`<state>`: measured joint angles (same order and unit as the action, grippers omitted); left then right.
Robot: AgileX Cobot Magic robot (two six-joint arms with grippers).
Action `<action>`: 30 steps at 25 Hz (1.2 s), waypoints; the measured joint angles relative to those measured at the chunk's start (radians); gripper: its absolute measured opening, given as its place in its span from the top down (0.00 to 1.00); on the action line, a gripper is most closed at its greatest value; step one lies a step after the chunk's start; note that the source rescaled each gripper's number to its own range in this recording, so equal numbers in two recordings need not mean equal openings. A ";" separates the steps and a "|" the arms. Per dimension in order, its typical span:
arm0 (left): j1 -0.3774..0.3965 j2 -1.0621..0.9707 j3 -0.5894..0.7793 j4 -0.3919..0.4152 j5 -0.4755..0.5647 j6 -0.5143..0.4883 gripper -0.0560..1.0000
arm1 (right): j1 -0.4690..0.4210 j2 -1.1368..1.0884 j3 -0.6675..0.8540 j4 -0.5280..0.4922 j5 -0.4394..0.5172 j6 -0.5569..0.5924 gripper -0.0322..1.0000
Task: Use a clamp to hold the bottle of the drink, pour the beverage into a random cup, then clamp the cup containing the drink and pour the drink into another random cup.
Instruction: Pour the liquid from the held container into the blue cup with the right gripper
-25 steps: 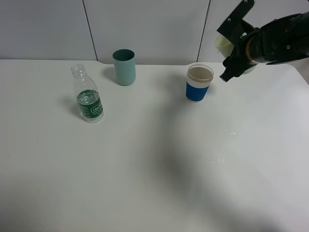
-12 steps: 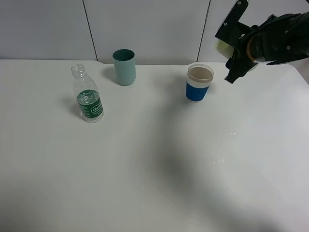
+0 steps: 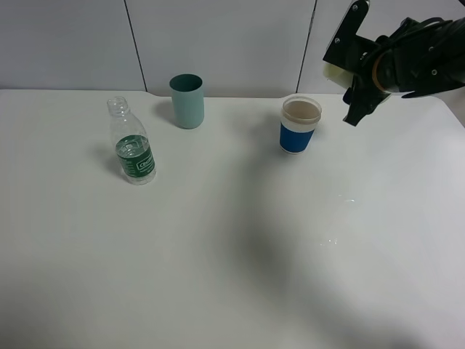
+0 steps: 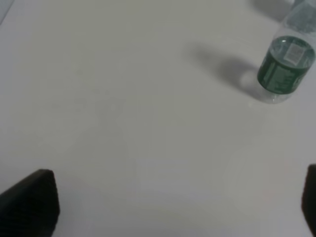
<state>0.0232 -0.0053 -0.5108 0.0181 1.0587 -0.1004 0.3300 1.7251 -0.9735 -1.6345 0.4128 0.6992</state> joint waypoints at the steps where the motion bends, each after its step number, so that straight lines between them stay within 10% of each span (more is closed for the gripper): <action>1: 0.000 0.000 0.000 0.000 0.000 0.000 0.00 | 0.000 0.000 0.000 -0.004 0.007 -0.006 0.96; 30: 0.000 0.000 0.000 -0.001 -0.001 0.000 0.00 | 0.000 0.000 -0.001 -0.085 0.035 -0.059 0.96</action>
<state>0.0232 -0.0053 -0.5108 0.0170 1.0577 -0.1004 0.3300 1.7251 -0.9744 -1.7195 0.4475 0.6403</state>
